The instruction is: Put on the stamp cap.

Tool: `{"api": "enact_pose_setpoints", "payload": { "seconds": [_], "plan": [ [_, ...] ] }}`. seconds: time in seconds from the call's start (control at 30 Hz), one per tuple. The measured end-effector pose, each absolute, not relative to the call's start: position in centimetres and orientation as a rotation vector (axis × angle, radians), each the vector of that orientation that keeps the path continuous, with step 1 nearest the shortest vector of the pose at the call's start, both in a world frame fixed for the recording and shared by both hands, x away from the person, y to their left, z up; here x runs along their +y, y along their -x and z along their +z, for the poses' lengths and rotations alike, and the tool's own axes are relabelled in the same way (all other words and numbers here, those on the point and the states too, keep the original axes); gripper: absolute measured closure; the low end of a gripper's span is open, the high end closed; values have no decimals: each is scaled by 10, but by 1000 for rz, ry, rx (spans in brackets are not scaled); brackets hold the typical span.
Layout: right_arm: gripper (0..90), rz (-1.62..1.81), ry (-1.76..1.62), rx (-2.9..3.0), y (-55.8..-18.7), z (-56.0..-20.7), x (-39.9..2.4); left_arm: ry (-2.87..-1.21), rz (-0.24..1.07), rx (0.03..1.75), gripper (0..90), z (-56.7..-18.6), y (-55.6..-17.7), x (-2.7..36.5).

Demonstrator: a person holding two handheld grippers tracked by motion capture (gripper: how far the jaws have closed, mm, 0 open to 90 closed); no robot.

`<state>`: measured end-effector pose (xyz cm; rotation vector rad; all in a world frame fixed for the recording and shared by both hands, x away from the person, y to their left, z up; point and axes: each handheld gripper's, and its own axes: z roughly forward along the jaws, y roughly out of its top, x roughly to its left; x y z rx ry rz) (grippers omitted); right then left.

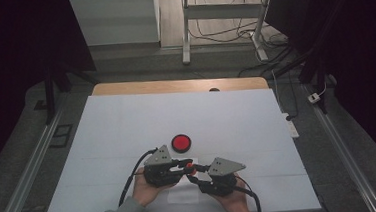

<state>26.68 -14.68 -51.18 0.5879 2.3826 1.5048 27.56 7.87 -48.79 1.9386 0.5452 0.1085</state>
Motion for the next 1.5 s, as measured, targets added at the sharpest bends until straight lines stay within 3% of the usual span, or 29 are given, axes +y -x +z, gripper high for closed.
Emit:
{"api": "enact_pose_setpoints", "payload": {
  "seconds": [0.5, 1.5],
  "plan": [
    [531, 1472, -626, 2381, -270, -511, -164, -1920, 133, 569, 725, -483, -278, 89],
    [490, 1356, -810, 2241, -280, -500, -264, -1957, 165, 606, 724, -474, -281, 107]
  ]
}}
